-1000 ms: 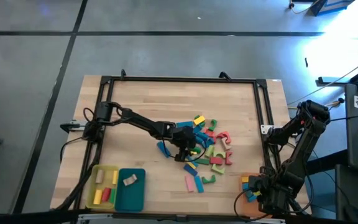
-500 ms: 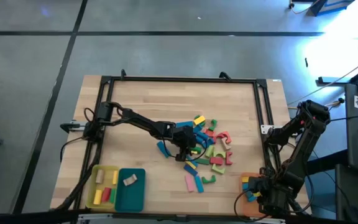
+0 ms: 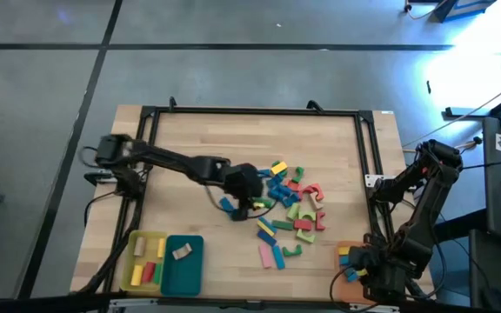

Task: Sort blocks by size
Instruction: Put the green cylindrical block into the yellow bin

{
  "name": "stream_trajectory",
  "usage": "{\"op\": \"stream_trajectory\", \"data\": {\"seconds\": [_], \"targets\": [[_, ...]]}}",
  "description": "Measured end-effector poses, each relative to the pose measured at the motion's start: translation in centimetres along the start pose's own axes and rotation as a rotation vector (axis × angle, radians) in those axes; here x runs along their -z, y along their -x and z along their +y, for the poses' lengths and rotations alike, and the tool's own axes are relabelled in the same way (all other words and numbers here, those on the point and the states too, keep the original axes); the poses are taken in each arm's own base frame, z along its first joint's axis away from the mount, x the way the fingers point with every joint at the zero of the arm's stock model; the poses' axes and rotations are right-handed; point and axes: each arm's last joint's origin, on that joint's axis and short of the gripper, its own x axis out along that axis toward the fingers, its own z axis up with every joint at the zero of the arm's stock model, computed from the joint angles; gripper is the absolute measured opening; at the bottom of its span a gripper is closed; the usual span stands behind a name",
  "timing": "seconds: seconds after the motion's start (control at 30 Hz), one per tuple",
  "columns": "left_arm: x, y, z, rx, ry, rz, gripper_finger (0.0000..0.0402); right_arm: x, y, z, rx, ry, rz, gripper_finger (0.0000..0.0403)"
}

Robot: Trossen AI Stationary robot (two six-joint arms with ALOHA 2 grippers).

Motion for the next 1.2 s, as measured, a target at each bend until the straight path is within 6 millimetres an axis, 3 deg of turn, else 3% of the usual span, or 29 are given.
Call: {"op": "stream_trajectory", "data": {"seconds": [0.27, 0.5, 0.87, 1.2], "targets": [[2.6, 9.5, -5.0, 0.05, 0.264, 0.285, 0.012, -1.3, 0.2, 0.0, 0.041, 0.104, -0.216, 0.0214], [6.7, 15.4, -10.4, -0.065, 0.634, 0.557, 0.0123, -4.3, 0.3, -0.9, 0.136, 0.112, -0.4, 0.0214], [10.6, 17.4, -17.3, -0.228, 0.846, 0.653, 0.0124, -9.9, 0.3, -3.6, 0.228, -0.03, -0.507, 0.0214], [14.1, 16.7, -22.2, -0.406, 0.983, 0.692, 0.0125, -12.5, -0.5, -5.0, 0.183, -0.094, -0.518, 0.0214]]}}
